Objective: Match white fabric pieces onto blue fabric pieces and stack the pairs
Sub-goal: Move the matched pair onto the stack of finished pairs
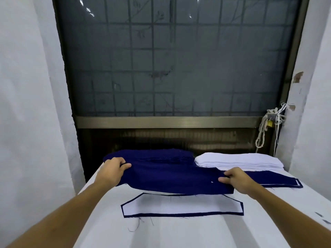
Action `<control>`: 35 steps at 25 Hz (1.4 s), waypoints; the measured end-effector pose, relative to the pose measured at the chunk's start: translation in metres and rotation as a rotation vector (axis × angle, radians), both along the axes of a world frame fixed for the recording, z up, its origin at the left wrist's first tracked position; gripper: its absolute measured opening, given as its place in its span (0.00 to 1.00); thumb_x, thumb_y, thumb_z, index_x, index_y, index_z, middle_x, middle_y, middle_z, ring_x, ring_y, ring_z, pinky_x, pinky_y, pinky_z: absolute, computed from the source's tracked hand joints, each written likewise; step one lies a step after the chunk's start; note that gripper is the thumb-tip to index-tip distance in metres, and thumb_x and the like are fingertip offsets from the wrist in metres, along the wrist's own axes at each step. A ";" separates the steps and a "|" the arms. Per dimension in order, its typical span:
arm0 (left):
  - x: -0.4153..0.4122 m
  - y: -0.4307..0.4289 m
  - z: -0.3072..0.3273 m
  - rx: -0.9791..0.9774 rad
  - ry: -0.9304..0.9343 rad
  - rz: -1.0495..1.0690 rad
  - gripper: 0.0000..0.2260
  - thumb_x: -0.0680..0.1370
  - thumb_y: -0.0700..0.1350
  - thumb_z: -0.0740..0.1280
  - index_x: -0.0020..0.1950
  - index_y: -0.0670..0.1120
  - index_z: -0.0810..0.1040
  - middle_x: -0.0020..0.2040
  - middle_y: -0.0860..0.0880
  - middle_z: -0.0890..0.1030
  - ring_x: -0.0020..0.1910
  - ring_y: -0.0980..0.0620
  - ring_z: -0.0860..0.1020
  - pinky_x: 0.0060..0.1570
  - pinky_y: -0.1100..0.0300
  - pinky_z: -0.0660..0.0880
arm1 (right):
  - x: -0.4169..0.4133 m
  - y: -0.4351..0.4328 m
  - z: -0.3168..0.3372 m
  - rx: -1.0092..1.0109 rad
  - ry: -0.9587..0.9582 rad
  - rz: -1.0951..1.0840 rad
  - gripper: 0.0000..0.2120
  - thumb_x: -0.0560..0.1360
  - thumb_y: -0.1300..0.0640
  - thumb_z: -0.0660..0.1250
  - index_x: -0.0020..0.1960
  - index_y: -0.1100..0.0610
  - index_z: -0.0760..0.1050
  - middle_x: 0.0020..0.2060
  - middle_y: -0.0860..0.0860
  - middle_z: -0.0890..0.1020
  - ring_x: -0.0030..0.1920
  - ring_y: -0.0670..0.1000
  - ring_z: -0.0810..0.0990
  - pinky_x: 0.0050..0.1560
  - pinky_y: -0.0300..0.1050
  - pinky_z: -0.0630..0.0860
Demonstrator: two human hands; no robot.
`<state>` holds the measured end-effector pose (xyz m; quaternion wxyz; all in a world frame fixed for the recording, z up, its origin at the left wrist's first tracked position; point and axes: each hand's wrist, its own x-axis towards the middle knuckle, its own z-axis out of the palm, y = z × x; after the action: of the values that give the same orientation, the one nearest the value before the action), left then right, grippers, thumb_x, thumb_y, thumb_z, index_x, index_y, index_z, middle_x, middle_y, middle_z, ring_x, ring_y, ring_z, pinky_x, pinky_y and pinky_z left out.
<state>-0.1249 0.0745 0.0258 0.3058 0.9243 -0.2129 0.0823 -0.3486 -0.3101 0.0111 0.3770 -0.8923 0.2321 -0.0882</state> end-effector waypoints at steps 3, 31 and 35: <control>0.001 -0.012 -0.027 -0.035 0.130 0.005 0.12 0.85 0.45 0.62 0.45 0.42 0.78 0.44 0.43 0.82 0.42 0.46 0.80 0.44 0.49 0.79 | -0.009 -0.004 -0.023 0.040 -0.005 -0.096 0.16 0.80 0.57 0.69 0.35 0.60 0.76 0.31 0.52 0.78 0.34 0.49 0.76 0.37 0.41 0.69; -0.039 -0.028 -0.140 0.261 -0.202 0.239 0.12 0.81 0.58 0.59 0.48 0.50 0.73 0.44 0.54 0.78 0.46 0.51 0.73 0.48 0.56 0.70 | -0.016 -0.009 -0.123 -0.660 0.088 -0.346 0.17 0.80 0.39 0.56 0.58 0.48 0.75 0.51 0.46 0.78 0.54 0.50 0.73 0.56 0.47 0.69; -0.037 -0.027 -0.140 0.339 -0.160 0.251 0.20 0.81 0.64 0.55 0.44 0.51 0.76 0.43 0.54 0.77 0.46 0.52 0.73 0.49 0.56 0.70 | -0.016 -0.007 -0.119 -0.598 0.108 -0.312 0.12 0.78 0.44 0.57 0.50 0.50 0.74 0.46 0.45 0.75 0.49 0.49 0.69 0.53 0.47 0.68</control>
<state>-0.1622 0.0475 -0.1144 0.1157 0.9722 -0.1306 0.1561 -0.3647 -0.3171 -0.1080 0.0679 -0.9204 0.3496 -0.1615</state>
